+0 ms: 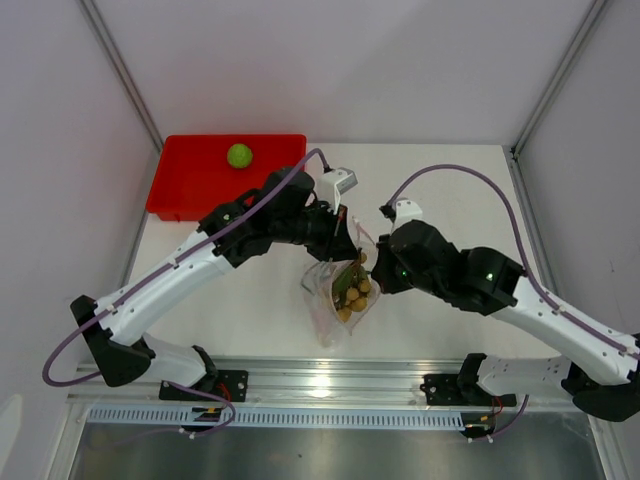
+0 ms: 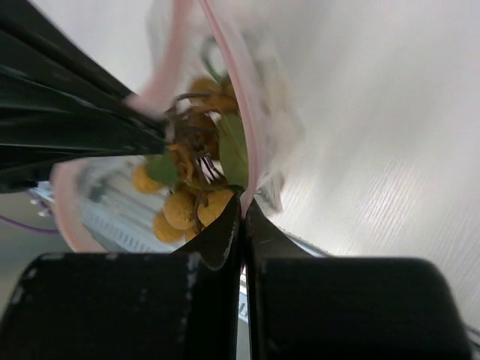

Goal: Place the food in the zip-top bag and seal the zipper
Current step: Place the fake fruit in the zipper food storage bag.

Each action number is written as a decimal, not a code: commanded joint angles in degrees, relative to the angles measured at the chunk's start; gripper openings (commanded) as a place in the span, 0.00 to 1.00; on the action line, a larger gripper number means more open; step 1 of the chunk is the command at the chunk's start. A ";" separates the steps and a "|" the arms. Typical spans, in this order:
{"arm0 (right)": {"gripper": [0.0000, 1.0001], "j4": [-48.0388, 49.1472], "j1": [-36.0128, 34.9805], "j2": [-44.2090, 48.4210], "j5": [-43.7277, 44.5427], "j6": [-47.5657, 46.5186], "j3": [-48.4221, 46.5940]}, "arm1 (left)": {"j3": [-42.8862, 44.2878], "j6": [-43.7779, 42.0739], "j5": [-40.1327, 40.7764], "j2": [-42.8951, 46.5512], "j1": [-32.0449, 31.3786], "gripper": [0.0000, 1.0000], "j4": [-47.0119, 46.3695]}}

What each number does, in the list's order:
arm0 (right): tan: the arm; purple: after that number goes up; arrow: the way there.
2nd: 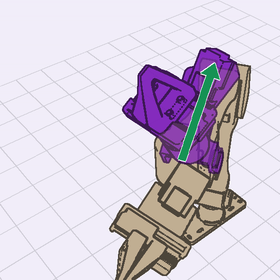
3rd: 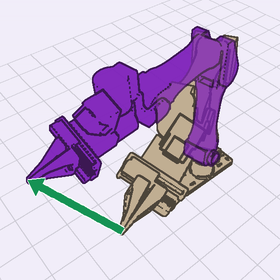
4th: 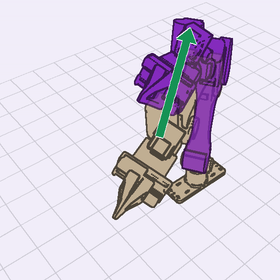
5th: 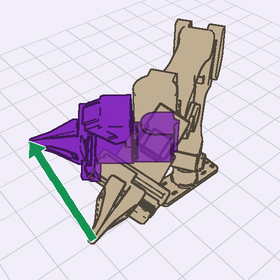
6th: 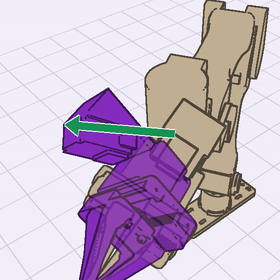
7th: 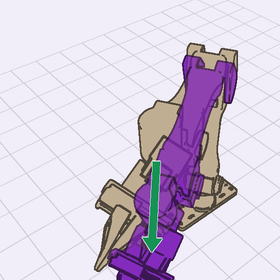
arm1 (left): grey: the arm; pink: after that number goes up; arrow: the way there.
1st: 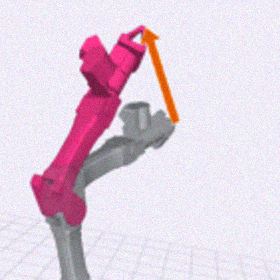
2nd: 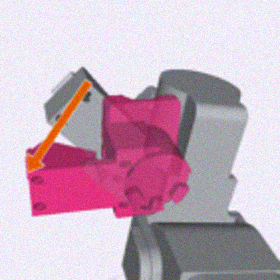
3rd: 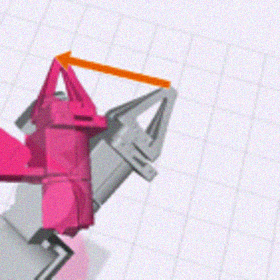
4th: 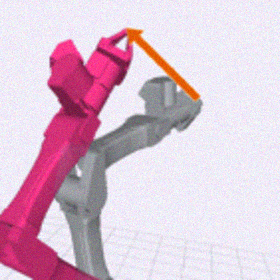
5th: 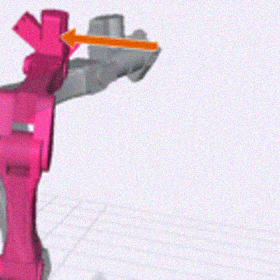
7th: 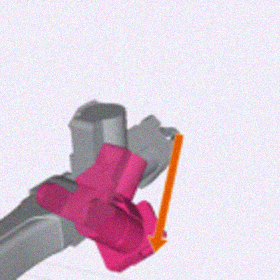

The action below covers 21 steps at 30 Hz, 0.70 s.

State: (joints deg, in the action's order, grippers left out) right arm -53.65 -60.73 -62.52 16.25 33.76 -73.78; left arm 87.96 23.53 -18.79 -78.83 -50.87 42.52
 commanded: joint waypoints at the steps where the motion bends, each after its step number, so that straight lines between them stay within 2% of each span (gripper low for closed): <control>1: 0.00 -2.94 0.17 0.03 4.14 -2.73 -11.54 | 2.03 0.90 -3.18 3.15 -0.28 0.01 -2.00; 4: 0.00 -4.62 -0.09 0.64 2.65 -2.91 -16.64 | 2.74 1.43 -4.33 4.29 -0.28 0.01 -1.92; 6: 0.00 -2.79 0.00 1.87 1.07 -2.65 -15.97 | 1.60 1.52 -4.07 5.34 -0.28 0.01 -2.88; 9: 0.00 0.64 3.85 5.30 -1.47 -2.47 -7.55 | -4.28 1.34 -3.97 4.48 0.42 0.01 -5.34; 11: 0.00 4.50 9.19 7.14 -7.36 -2.82 -0.25 | -8.14 1.78 -4.94 2.37 1.21 0.01 -6.93; 14: 0.00 5.31 13.69 7.24 -9.05 -3.78 5.20 | -9.56 1.70 -4.24 0.25 1.30 0.00 -7.80; 18: 0.00 2.06 14.85 6.18 -7.55 -5.72 2.60 | -5.00 1.96 -4.24 1.57 1.21 0.01 -7.81; 21: 0.00 -0.05 14.59 6.18 -8.60 -6.34 -4.60 | -1.23 1.96 -4.85 2.62 1.21 0.01 -6.58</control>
State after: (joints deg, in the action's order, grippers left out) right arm -53.89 -46.19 -58.30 8.82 29.50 -70.06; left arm 80.51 24.62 -22.26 -79.99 -49.95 38.06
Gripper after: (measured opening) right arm 0.002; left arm 0.005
